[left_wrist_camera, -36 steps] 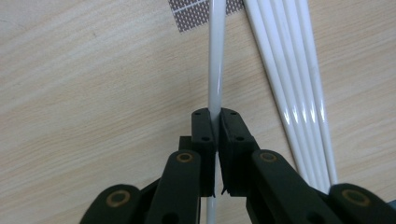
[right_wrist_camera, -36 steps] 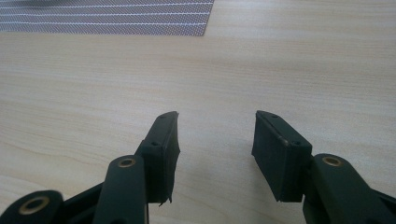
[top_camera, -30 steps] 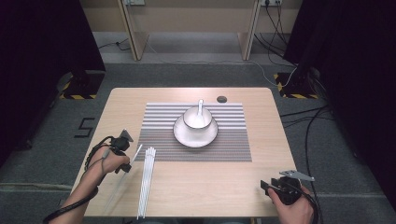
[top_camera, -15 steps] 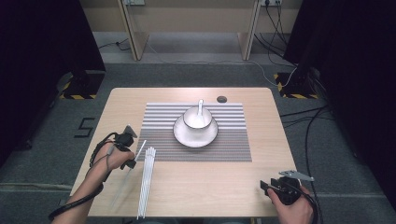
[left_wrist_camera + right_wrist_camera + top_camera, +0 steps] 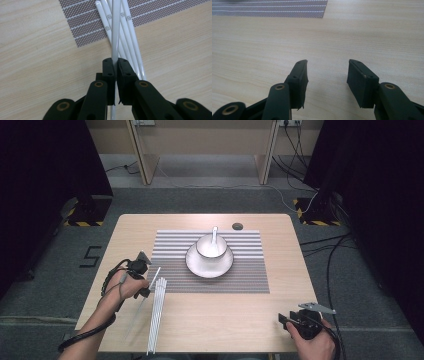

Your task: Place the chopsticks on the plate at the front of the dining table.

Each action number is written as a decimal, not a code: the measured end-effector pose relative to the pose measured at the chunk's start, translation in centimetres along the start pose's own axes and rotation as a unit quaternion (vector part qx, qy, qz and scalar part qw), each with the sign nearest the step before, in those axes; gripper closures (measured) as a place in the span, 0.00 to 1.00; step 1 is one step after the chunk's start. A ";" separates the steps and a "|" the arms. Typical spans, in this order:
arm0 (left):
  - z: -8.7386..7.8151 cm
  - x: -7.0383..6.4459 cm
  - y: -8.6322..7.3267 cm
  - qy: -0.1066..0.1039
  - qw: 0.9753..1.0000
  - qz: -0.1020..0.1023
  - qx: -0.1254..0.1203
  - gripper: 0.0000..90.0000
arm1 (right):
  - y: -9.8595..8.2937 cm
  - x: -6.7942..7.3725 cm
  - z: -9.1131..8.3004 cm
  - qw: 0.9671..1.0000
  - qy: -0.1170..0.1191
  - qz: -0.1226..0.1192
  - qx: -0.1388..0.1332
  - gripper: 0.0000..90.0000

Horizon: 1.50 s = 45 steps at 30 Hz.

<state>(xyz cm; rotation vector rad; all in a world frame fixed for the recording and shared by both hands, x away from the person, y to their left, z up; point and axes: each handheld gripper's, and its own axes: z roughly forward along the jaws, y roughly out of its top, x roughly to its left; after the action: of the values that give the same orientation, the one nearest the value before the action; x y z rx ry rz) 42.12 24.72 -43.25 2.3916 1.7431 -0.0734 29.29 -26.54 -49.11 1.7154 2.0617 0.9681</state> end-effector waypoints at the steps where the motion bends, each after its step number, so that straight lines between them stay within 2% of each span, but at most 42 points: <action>1: 0.0 0.0 0.1 -0.001 1.000 -0.001 0.000 0.95 | 0.0 0.0 0.0 1.000 0.000 0.000 0.000 0.57; 26: -0.4 -1.7 2.2 -0.005 1.000 -0.001 -0.005 0.95 | 0.0 0.0 0.1 1.000 0.002 -0.001 -0.001 0.57; 45: -0.5 -2.1 2.7 -0.009 1.000 0.000 -0.014 0.95 | 0.0 -0.1 0.0 1.000 0.001 0.002 -0.002 0.57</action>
<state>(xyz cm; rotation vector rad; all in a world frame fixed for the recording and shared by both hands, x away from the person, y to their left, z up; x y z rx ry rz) 44.02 22.00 -42.08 2.3644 1.7237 -0.0690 29.35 -26.62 -49.16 1.7177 2.0561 0.9754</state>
